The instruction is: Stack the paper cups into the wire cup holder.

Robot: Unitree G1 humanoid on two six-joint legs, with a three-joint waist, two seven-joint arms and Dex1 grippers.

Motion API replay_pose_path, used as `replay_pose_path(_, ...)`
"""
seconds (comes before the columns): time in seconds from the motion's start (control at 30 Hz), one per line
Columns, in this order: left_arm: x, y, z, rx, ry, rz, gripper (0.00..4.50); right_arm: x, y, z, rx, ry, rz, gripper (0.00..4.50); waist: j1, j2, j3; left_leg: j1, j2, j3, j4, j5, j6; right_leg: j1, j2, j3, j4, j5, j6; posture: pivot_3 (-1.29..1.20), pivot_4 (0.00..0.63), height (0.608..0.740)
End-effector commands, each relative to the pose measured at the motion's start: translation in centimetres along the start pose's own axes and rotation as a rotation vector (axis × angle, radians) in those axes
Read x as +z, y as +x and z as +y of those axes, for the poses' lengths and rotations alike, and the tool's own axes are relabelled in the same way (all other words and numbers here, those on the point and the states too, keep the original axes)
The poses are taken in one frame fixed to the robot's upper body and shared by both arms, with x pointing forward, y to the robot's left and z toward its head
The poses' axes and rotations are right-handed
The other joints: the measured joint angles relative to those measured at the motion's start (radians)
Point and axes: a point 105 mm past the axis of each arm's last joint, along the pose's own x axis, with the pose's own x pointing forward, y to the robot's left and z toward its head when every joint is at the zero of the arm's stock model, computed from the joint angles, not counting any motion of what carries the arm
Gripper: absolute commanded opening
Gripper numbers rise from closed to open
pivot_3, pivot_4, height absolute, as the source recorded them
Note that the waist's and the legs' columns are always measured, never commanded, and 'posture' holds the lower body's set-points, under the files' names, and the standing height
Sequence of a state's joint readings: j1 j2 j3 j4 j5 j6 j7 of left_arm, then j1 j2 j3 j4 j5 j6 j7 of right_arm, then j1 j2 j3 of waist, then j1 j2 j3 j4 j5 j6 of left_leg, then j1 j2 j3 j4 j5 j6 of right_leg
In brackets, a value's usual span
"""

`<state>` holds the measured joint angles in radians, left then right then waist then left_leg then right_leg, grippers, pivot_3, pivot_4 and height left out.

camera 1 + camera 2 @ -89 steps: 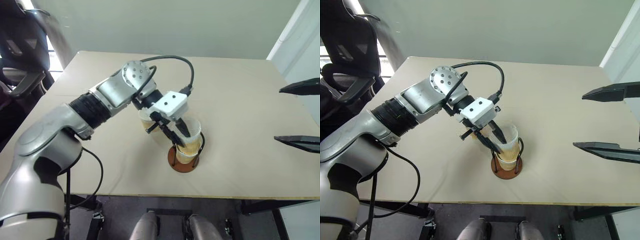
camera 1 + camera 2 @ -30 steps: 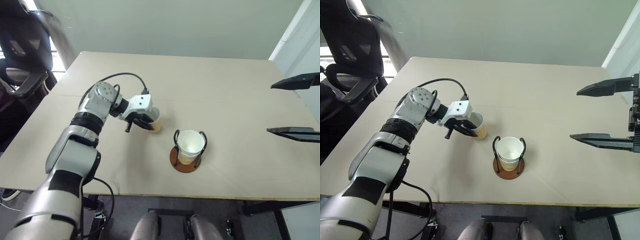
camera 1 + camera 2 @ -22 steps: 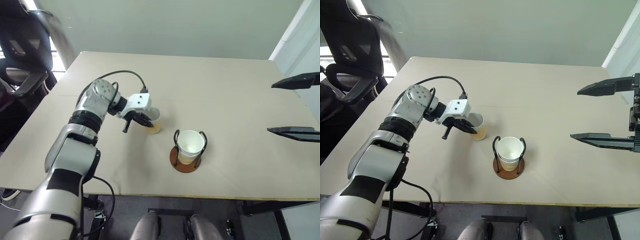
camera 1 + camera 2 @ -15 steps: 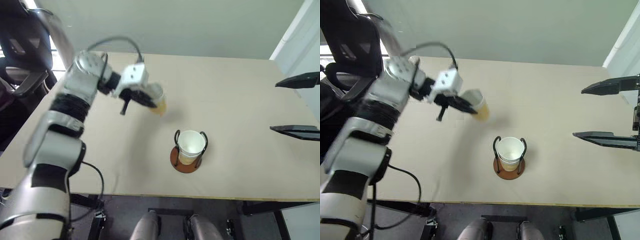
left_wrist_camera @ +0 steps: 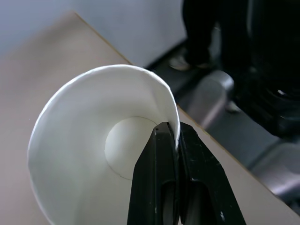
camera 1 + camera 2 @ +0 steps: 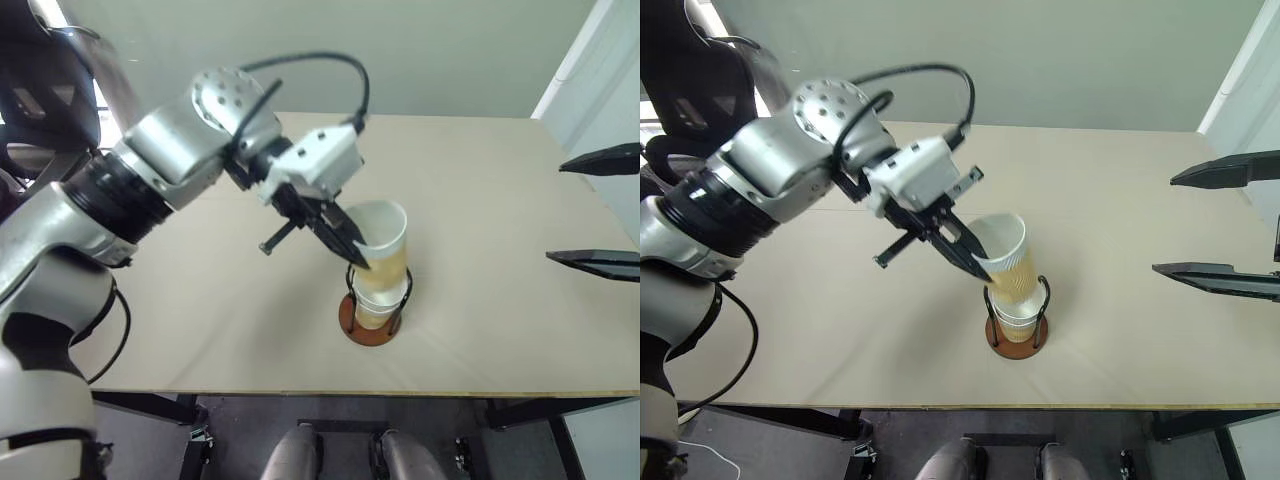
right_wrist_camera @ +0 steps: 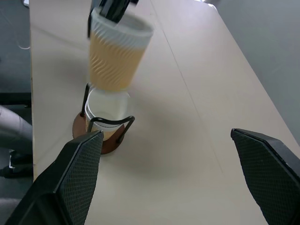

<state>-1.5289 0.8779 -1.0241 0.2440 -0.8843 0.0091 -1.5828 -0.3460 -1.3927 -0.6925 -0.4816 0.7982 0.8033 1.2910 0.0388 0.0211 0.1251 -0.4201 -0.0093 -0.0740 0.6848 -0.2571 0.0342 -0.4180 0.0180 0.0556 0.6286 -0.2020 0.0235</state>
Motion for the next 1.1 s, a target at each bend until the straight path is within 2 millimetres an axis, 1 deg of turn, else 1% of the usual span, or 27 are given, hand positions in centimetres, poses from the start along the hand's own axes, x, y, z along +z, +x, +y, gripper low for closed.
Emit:
replay_pose_path(0.03, 0.1, 0.2, 0.3, -0.035, 0.063, 0.024, 0.02, 0.8, -0.8, -0.1, -0.048, -0.039, 0.012, 4.5, 0.0, 0.0, 0.0, 0.0, 0.0, 0.0, 0.001, 0.0, 0.001, 0.0, 0.0, 0.0, 0.0, 0.0, 0.0, 0.0, 0.15, 0.74)
replay_pose_path(0.13, -0.6, 0.6, 0.8, -0.036, 0.064, 0.033, 0.02, 0.9, -1.0, 0.0, -0.053, -0.037, 0.015, 4.5, 0.0, 0.0, 0.0, 0.0, -0.001, 0.002, 0.002, -0.001, 0.002, 0.0, -0.001, 0.001, 0.0, 0.001, 0.001, 0.0, 0.15, 0.74)
replay_pose_path(0.33, -1.6, 0.8, 1.3, -0.029, 0.061, 0.06, 0.02, 0.9, -1.1, 0.1, -0.058, -0.034, 0.02, 4.5, -0.002, 0.0, 0.0, 0.0, -0.001, 0.004, 0.001, -0.003, 0.003, 0.0, -0.001, 0.002, -0.001, 0.001, 0.001, 0.0, 0.15, 0.74)
replay_pose_path(0.53, -1.7, 1.3, 1.1, -0.046, 0.049, 0.04, 0.02, 0.9, -1.0, 0.1, -0.061, -0.032, 0.021, 4.5, -0.002, 0.0, 0.0, 0.0, -0.001, 0.004, 0.0, -0.004, 0.004, -0.001, -0.001, 0.002, -0.001, 0.0, 0.002, 0.0, 0.15, 0.74)
replay_pose_path(0.7, -2.4, 1.5, 1.4, -0.042, 0.031, 0.059, 0.02, 0.9, -1.0, 0.2, -0.059, -0.034, 0.021, 4.5, -0.002, 0.0, 0.0, 0.0, -0.001, 0.004, 0.0, -0.005, 0.005, 0.0, -0.002, 0.003, -0.002, -0.001, 0.003, 0.0, 0.15, 0.74)
replay_pose_path(0.87, -2.5, 1.6, 1.5, -0.04, 0.001, 0.05, 0.02, 1.0, -0.9, 0.2, -0.057, -0.033, 0.022, 4.5, -0.002, 0.0, 0.0, 0.0, -0.001, 0.005, 0.0, -0.005, 0.005, -0.001, -0.002, 0.003, -0.001, -0.001, 0.003, 0.0, 0.15, 0.74)
replay_pose_path(0.97, -2.4, 1.7, 1.5, -0.04, 0.003, 0.047, 0.7, 1.0, -0.9, 0.2, -0.057, -0.032, 0.023, 4.5, -0.002, 0.0, 0.0, 0.0, -0.001, 0.004, 0.0, -0.005, 0.005, 0.0, -0.002, 0.003, -0.001, -0.001, 0.003, 0.0, 0.15, 0.74)
replay_pose_path(1.0, -2.4, 1.7, 1.5, -0.04, 0.004, 0.046, 1.0, 1.0, -0.9, 0.2, -0.057, -0.032, 0.024, 4.5, -0.002, 0.0, 0.0, 0.0, -0.001, 0.005, 0.0, -0.005, 0.005, 0.0, -0.002, 0.003, -0.001, -0.001, 0.003, 0.0, 0.15, 0.74)
replay_pose_path(1.1, -2.3, 1.7, 1.8, -0.029, 0.012, 0.044, 2.14, 1.0, -0.9, 0.2, -0.055, -0.032, 0.023, 4.5, -0.002, 0.0, 0.0, 0.0, -0.001, 0.005, 0.0, -0.005, 0.005, 0.0, -0.002, 0.003, -0.001, -0.001, 0.003, 0.0, 0.15, 0.74)
